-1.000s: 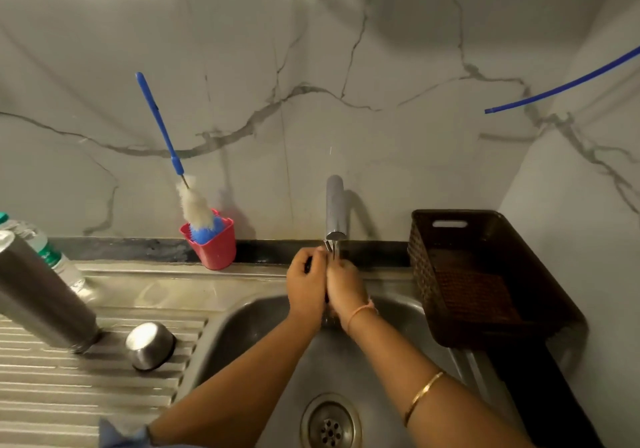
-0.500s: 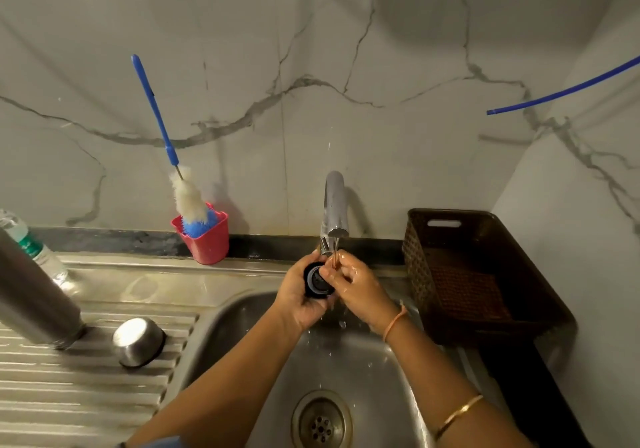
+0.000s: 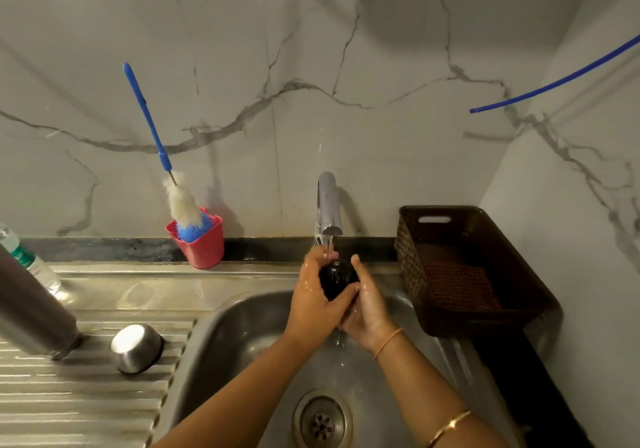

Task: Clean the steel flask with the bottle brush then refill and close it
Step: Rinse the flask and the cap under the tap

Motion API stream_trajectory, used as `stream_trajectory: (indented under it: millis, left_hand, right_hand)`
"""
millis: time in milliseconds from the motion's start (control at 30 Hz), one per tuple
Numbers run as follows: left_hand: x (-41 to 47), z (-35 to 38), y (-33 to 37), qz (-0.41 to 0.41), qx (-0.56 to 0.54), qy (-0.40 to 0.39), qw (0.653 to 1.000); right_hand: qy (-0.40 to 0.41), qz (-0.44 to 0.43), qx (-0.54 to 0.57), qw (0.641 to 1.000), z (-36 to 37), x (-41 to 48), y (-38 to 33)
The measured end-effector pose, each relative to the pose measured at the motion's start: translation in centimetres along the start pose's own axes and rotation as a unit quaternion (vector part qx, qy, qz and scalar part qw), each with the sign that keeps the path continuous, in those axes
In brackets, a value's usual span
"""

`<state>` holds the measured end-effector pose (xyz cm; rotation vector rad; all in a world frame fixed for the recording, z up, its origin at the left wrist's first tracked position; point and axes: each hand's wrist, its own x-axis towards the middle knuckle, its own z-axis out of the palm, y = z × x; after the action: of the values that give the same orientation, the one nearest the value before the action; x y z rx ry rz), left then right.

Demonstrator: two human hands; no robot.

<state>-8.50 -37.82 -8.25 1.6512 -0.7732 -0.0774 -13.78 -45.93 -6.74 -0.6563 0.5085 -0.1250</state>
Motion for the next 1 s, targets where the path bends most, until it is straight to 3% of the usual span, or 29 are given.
stream_trajectory:
  millis: [100,300,367,433,533,633,733,867,1000]
  left_hand:
    - [-0.4,-1.4,-0.4,-0.046,-0.047,-0.001,0.998]
    - [0.4,-3.7,-0.2,-0.078,-0.032,-0.175,0.981]
    - [0.5,-3.5,0.0,-0.045,0.007,-0.142,0.989]
    - [0.6,-3.3,0.0,-0.018,0.024,-0.100,0.995]
    - [0.9,-3.4,-0.4,-0.022,0.003,-0.034,0.999]
    - [1.0,-3.3,-0.7,-0.038,-0.025,0.000,0.999]
    - [0.9,-3.0,-0.7,-0.045,-0.036,0.020,0.998]
    - [0.6,-2.3,-0.5,-0.062,-0.050,0.027,0.996]
    - [0.4,-2.3,-0.8,-0.042,0.010,0.001,0.999]
  right_hand:
    - [-0.005,0.043,0.003,0.999,0.7,0.3,1.0]
    - [-0.007,0.108,0.034,0.994,0.7,1.3,1.0]
    - [0.034,0.122,-0.026,0.992,0.7,1.5,0.1]
    - [0.080,0.085,-0.176,0.978,0.9,1.5,-0.6]
    - [0.114,-0.115,-0.332,0.929,1.8,1.2,-1.1]
    - [0.058,-0.273,-0.425,0.861,1.6,1.0,-1.0]
    - [0.026,-0.310,-0.518,0.797,1.2,0.9,-0.2]
    - [0.071,-0.396,-0.597,0.694,1.3,0.8,0.0]
    - [0.069,-0.381,-0.685,0.617,1.1,0.4,-1.3]
